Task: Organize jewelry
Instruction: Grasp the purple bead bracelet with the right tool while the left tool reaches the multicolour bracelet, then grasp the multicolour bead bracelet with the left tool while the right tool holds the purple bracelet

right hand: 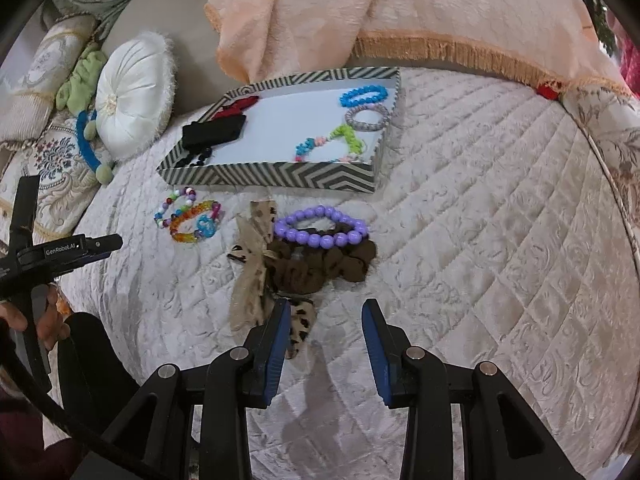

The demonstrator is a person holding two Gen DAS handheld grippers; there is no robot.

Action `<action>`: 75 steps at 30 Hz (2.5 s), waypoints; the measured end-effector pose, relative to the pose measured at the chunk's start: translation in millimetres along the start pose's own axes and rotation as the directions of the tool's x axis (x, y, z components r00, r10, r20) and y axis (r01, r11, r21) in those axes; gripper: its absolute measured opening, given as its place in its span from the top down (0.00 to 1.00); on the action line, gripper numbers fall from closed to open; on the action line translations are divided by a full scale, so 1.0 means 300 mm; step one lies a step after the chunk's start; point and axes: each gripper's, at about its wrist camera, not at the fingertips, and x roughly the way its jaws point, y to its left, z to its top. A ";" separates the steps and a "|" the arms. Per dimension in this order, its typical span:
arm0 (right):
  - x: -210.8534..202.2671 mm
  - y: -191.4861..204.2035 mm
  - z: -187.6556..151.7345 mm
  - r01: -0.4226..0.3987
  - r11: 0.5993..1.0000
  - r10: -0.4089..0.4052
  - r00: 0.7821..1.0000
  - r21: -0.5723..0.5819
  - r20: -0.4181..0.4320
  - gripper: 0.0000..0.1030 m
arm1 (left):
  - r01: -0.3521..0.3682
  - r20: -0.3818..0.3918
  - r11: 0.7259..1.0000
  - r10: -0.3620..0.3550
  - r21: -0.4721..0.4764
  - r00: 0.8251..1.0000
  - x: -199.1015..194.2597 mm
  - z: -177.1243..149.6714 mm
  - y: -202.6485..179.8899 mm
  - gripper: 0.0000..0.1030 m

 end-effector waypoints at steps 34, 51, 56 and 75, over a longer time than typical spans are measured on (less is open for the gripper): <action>0.163 -0.008 0.182 -0.109 0.943 0.089 0.993 -0.314 -0.075 0.92 | 0.022 -0.097 0.999 -0.025 -0.033 0.995 0.121 0.016 -0.012 0.56; 0.065 -0.215 0.038 -0.076 0.985 0.062 0.994 -0.155 -0.093 0.92 | 0.025 -0.083 0.995 -0.034 -0.098 0.996 0.139 0.087 0.032 0.56; 0.050 -0.219 0.026 -0.142 0.986 0.136 0.988 -0.091 -0.068 0.92 | 0.022 -0.064 0.994 -0.029 -0.108 0.998 0.163 0.135 0.019 0.55; -0.038 -0.203 0.034 -0.364 0.928 0.361 0.931 0.083 0.051 0.92 | 0.004 -0.020 0.999 -0.005 -0.032 1.000 0.193 0.189 -0.014 0.92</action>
